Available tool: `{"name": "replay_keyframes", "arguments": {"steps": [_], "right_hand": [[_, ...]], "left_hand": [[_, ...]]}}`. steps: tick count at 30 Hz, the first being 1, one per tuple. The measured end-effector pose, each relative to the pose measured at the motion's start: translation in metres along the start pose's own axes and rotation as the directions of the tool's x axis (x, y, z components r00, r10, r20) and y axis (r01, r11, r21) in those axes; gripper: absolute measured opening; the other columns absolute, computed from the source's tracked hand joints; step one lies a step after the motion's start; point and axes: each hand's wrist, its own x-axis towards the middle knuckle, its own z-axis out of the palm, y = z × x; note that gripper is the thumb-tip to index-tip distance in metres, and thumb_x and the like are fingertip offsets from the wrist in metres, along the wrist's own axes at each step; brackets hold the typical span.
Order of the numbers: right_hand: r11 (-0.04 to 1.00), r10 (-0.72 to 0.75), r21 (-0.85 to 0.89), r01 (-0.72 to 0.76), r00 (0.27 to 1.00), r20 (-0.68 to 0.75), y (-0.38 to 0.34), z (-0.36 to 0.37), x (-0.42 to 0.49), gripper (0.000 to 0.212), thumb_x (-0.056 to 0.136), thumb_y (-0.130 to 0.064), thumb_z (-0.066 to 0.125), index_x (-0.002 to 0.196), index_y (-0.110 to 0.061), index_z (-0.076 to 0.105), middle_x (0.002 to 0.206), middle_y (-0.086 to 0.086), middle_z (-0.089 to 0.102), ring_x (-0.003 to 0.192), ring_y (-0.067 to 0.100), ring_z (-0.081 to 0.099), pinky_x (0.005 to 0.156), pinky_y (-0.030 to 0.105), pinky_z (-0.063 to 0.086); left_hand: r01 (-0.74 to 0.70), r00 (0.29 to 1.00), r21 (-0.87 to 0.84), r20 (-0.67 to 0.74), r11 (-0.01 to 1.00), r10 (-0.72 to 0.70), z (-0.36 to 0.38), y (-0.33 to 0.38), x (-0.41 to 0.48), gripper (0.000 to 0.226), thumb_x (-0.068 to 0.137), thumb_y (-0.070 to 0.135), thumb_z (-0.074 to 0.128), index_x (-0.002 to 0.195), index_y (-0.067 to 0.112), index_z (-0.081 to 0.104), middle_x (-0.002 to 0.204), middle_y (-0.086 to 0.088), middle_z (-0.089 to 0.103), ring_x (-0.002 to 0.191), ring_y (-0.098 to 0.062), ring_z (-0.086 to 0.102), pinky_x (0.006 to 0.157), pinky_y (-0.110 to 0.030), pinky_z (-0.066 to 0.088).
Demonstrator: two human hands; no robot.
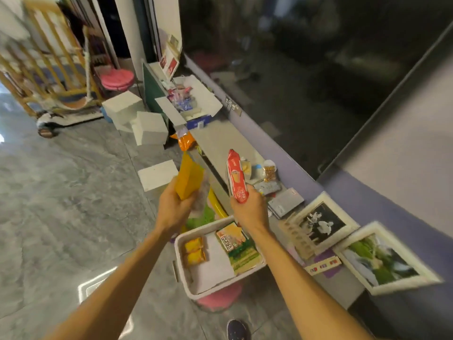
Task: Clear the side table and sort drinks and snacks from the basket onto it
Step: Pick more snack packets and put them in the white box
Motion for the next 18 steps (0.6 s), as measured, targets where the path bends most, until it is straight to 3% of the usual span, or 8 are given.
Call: {"name": "replay_keyframes", "arguments": {"steps": [3, 5, 7, 10, 14, 18], "right_hand": [[1.0, -0.009, -0.008, 0.008, 0.991, -0.134, -0.031, -0.048, -0.029, 0.039, 0.091, -0.032, 0.082, 0.124, -0.015, 0.071, 0.112, 0.002, 0.079, 0.097, 0.019, 0.075, 0.085, 0.043, 0.066], [1.0, 0.004, -0.013, -0.006, 0.979, -0.202, -0.043, -0.08, -0.052, 0.04, 0.092, -0.031, 0.082, 0.126, -0.015, 0.07, 0.115, 0.0, 0.078, 0.095, 0.014, 0.073, 0.078, 0.024, 0.064], [0.999, 0.005, -0.042, -0.017, 0.961, -0.276, -0.049, -0.112, -0.076, 0.043, 0.092, -0.034, 0.082, 0.129, -0.016, 0.069, 0.115, -0.001, 0.078, 0.094, 0.012, 0.072, 0.066, 0.007, 0.051], [0.998, 0.031, -0.042, -0.052, 0.915, -0.403, -0.055, -0.164, -0.113, 0.044, 0.092, -0.037, 0.083, 0.127, -0.015, 0.071, 0.115, 0.002, 0.078, 0.096, 0.017, 0.073, 0.068, 0.019, 0.052], [0.995, 0.035, -0.058, -0.081, 0.827, -0.561, -0.039, -0.234, -0.167, 0.049, 0.09, -0.044, 0.083, 0.129, -0.017, 0.069, 0.117, 0.003, 0.077, 0.1, 0.023, 0.074, 0.084, 0.04, 0.065], [0.991, 0.064, -0.044, -0.125, 0.744, -0.665, -0.002, -0.3, -0.237, 0.051, 0.092, -0.041, 0.083, 0.133, -0.014, 0.068, 0.118, 0.004, 0.076, 0.099, 0.019, 0.073, 0.083, 0.037, 0.065]], "left_hand": [[-0.084, 0.99, -0.003, 0.116, 0.996, 0.084, -0.014, 0.047, 0.002, 0.029, 0.089, 0.037, 0.076, 0.114, 0.043, 0.062, 0.104, 0.021, 0.068, 0.088, 0.013, 0.065, 0.07, -0.017, 0.051], [-0.145, 0.966, -0.006, 0.215, 0.989, 0.143, -0.014, 0.074, -0.003, 0.038, 0.086, 0.045, 0.073, 0.122, 0.04, 0.063, 0.11, 0.019, 0.071, 0.096, 0.005, 0.068, 0.078, -0.028, 0.054], [-0.197, 0.932, -0.022, 0.305, 0.98, 0.194, -0.005, 0.102, -0.01, 0.036, 0.084, 0.044, 0.073, 0.119, 0.043, 0.065, 0.112, 0.016, 0.074, 0.101, -0.005, 0.07, 0.085, -0.038, 0.057], [-0.271, 0.867, -0.075, 0.413, 0.96, 0.278, 0.024, 0.147, -0.029, 0.024, 0.085, 0.041, 0.072, 0.108, 0.036, 0.072, 0.102, 0.014, 0.078, 0.096, -0.012, 0.074, 0.086, -0.045, 0.061], [-0.321, 0.783, -0.204, 0.492, 0.925, 0.38, 0.078, 0.205, -0.074, 0.011, 0.079, 0.046, 0.07, 0.089, 0.041, 0.072, 0.088, 0.032, 0.073, 0.083, -0.003, 0.07, 0.076, -0.028, 0.058], [-0.291, 0.698, -0.299, 0.583, 0.909, 0.416, 0.143, 0.24, -0.136, 0.01, 0.084, 0.043, 0.073, 0.094, 0.041, 0.072, 0.093, 0.02, 0.077, 0.09, -0.006, 0.074, 0.083, -0.038, 0.062]]}}
